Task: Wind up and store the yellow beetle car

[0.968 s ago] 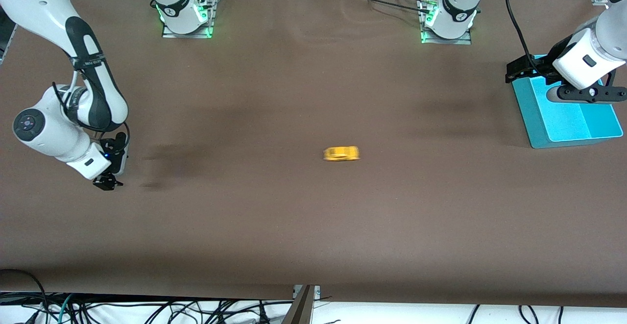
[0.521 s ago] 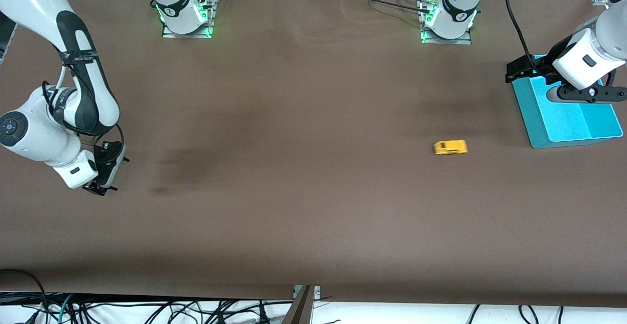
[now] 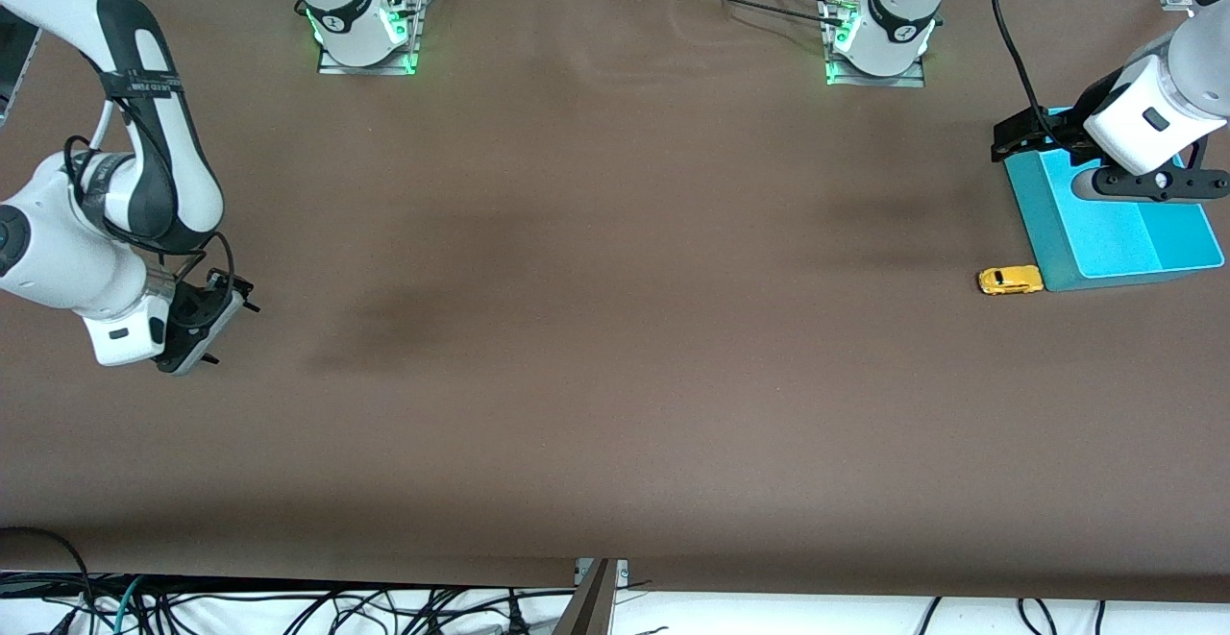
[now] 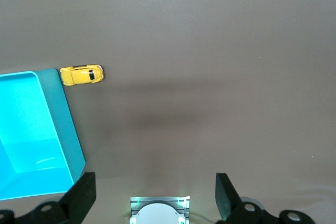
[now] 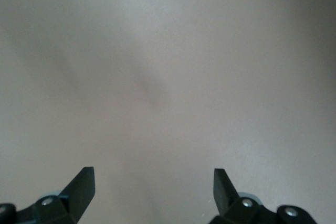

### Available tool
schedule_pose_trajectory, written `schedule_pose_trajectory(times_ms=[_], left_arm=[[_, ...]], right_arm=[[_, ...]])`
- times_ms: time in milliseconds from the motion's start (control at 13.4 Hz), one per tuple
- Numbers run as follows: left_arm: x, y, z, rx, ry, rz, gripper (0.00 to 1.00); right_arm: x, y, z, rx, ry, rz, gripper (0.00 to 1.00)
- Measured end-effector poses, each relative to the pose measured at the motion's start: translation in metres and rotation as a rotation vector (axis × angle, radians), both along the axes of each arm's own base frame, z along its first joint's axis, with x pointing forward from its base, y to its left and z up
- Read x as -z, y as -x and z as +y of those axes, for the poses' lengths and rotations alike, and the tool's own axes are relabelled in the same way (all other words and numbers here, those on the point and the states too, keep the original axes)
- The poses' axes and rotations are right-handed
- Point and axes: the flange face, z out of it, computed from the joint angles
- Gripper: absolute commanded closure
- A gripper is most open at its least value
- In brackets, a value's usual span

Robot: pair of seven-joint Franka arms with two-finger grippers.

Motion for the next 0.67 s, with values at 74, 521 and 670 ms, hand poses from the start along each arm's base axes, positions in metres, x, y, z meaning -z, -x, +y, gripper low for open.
schedule_pose_trajectory(times_ms=[74,521,670], left_arm=[[0.000,0.000,0.000,0.000,0.000,0.000,0.00],[0.000,0.000,0.000,0.000,0.000,0.001,0.00],[0.000,0.000,0.000,0.000,0.000,0.001,0.00]], right_arm=[[-0.013,-0.003,0.002,0.065,-0.004,0.021,0.00],[-0.095,-0.019,0.041,0.454,-0.005,0.103,0.00],[-0.124,-0.015,0.059,0.581,0.005,0.133,0.00]])
